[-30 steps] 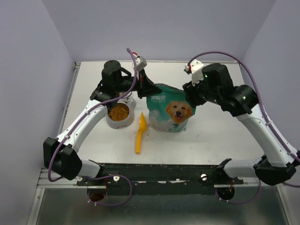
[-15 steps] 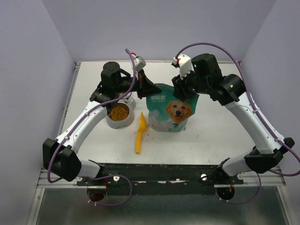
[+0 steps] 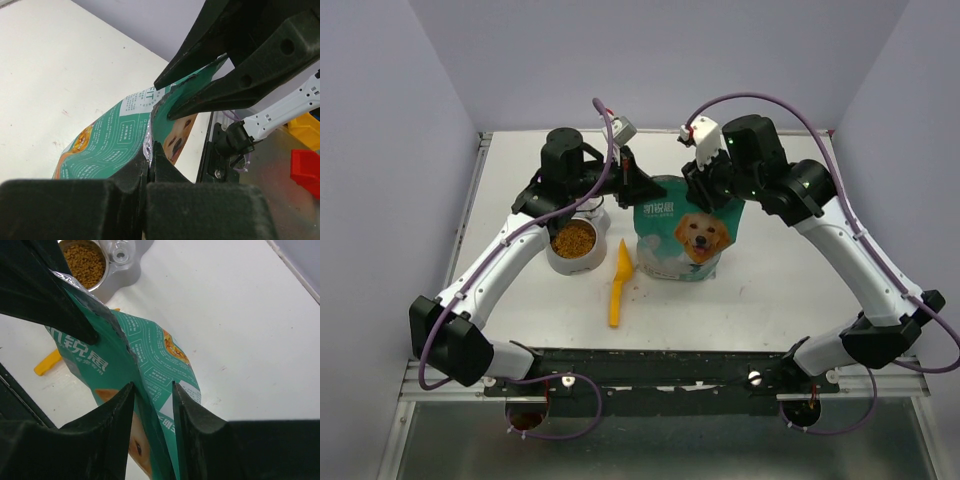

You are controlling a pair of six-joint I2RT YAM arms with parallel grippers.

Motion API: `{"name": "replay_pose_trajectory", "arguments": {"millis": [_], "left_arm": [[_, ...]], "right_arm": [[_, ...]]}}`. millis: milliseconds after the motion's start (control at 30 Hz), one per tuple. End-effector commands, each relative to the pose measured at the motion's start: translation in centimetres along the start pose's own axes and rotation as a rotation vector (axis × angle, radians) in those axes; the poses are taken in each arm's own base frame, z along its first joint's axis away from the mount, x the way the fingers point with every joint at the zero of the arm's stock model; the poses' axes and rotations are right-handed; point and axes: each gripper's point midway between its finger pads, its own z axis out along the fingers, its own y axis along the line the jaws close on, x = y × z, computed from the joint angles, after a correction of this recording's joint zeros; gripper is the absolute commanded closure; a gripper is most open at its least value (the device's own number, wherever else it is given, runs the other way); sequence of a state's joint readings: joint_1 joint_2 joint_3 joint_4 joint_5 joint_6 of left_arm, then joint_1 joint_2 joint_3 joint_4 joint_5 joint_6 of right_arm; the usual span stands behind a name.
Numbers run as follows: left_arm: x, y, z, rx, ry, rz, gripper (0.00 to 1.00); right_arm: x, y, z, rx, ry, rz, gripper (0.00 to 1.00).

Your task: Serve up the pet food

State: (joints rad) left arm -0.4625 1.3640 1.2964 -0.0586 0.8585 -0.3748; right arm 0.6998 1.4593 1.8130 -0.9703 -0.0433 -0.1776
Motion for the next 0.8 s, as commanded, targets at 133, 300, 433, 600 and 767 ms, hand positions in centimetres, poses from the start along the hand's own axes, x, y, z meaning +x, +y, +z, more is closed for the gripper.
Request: {"name": "replay_pose_trajectory", "arguments": {"millis": [133,300,433,600,767], "left_arm": [[-2.3,-1.1,-0.9,-0.061,-0.018,-0.024,1.0],[-1.9,-0.8,-1.3,-0.097,0.005,-0.052,0.96],[-1.2,-2.2,-2.3,-0.005,-0.02,0.007,0.68],[-0.7,-4.4,-2.9,0.121,-0.034,0.071,0.75],[-0.5,-3.8,-2.8,0.125,-0.026,0.081,1.0]], "right_arm": [[-0.6,-0.1,1.3,-0.018,0.004,-0.164,0.75],[-0.8,0.1,0.9,-0.043,0.02,-0.205,1.0],[-1.5,2.0,0.0,-0.162,-0.01,-0.215,1.0],[-0.3,3.4,-0.4,-0.226,0.014,-0.19,1.0],[0.4,4.5,-1.0,-0.282,0.017,-0.16,1.0]]}}
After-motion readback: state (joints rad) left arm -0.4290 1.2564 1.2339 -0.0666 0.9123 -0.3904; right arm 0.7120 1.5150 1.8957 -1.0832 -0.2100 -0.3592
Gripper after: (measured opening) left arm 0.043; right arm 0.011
